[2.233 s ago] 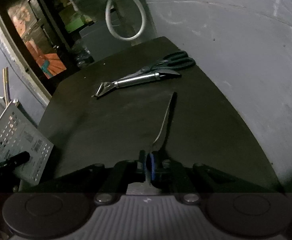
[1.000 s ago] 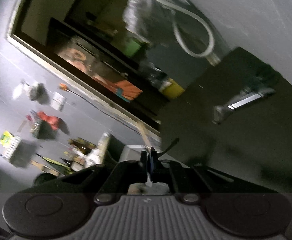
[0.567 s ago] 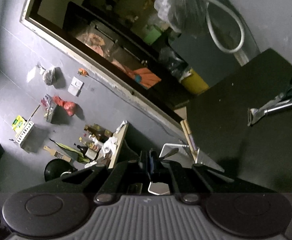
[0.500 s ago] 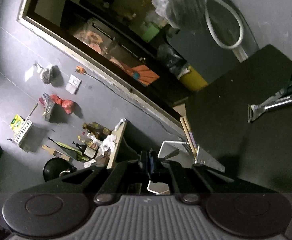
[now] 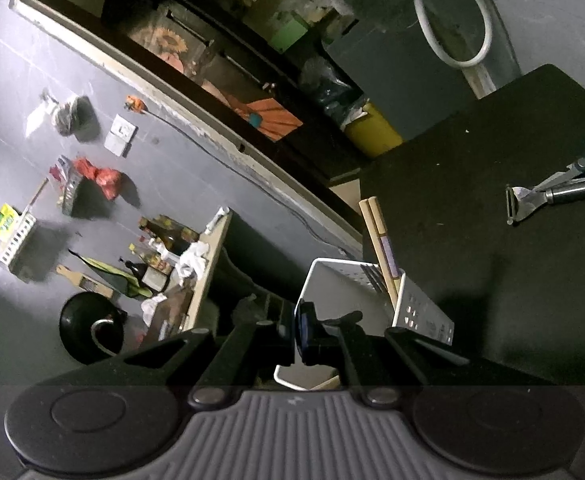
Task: Organize utensils
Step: 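Lower the held metal utensil into the white holder with the right tool, then open the right tool and withdraw it from the holder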
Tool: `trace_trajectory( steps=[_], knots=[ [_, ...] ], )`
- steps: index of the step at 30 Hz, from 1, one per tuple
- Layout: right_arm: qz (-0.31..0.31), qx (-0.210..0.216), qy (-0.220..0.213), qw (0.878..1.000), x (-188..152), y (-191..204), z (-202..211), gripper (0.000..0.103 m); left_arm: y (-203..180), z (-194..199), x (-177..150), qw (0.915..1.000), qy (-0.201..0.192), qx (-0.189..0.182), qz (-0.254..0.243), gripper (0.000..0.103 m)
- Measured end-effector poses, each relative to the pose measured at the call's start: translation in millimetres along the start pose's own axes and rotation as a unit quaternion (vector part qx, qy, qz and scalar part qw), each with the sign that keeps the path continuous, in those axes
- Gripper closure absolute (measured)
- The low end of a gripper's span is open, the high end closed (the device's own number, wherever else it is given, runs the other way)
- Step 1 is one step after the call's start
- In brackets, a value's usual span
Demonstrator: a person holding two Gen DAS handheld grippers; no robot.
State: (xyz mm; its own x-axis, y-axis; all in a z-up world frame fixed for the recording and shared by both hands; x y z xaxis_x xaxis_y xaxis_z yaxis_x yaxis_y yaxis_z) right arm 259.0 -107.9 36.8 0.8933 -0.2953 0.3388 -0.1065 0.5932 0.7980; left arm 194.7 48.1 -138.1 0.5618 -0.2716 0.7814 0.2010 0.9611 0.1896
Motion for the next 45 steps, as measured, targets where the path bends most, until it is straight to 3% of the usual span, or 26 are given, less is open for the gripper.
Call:
trace_trajectory(
  steps=[1, 3, 6, 9, 16, 21, 28, 45],
  knots=[
    [0.002, -0.003, 0.000, 1.000, 0, 0, -2, 0.092, 0, 0, 0, 1.0000, 0.000, 0.000, 0.000, 0.026],
    [0.016, -0.012, -0.002, 1.000, -1, 3, -4, 0.076, 0, 0, 0, 1.0000, 0.000, 0.000, 0.000, 0.026],
    [0.034, -0.013, -0.008, 0.999, -3, 7, -3, 0.060, 0, -1, -1, 1.0000, 0.001, -0.001, 0.002, 0.026],
    [0.048, -0.015, -0.023, 0.998, -2, 9, 3, 0.048, -1, -2, 0, 1.0000, 0.000, 0.000, 0.001, 0.026],
    [0.057, -0.027, -0.064, 0.996, 7, 5, 22, 0.030, -1, -2, -1, 1.0000, 0.001, 0.000, 0.001, 0.026],
    [0.052, -0.053, -0.095, 0.993, 15, -12, 36, 0.010, -1, -2, -1, 1.0000, 0.002, 0.000, 0.002, 0.026],
    [0.019, -0.102, -0.118, 0.988, 19, -55, 51, 0.000, -1, -2, -1, 1.0000, 0.003, 0.000, 0.002, 0.026],
    [-0.006, -0.228, -0.089, 0.970, 1, -155, 56, 0.000, 0, 1, 4, 0.9998, 0.016, 0.009, 0.001, 0.024]
  ],
)
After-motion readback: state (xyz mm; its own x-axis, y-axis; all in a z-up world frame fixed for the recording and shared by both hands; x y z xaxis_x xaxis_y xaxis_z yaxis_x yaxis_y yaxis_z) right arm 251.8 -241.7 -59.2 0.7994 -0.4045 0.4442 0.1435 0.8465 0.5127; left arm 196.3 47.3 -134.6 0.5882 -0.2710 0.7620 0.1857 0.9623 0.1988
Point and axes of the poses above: each gripper's, at about its wrist camera, not at the fingertips, and z roughly against the way its jaws point, y to its left, x to its top, the point moved 7 cm from there along -z, roughly the way its jaws point, and after that the axes turned 13 degrees about -z, right-handed, at the moved point
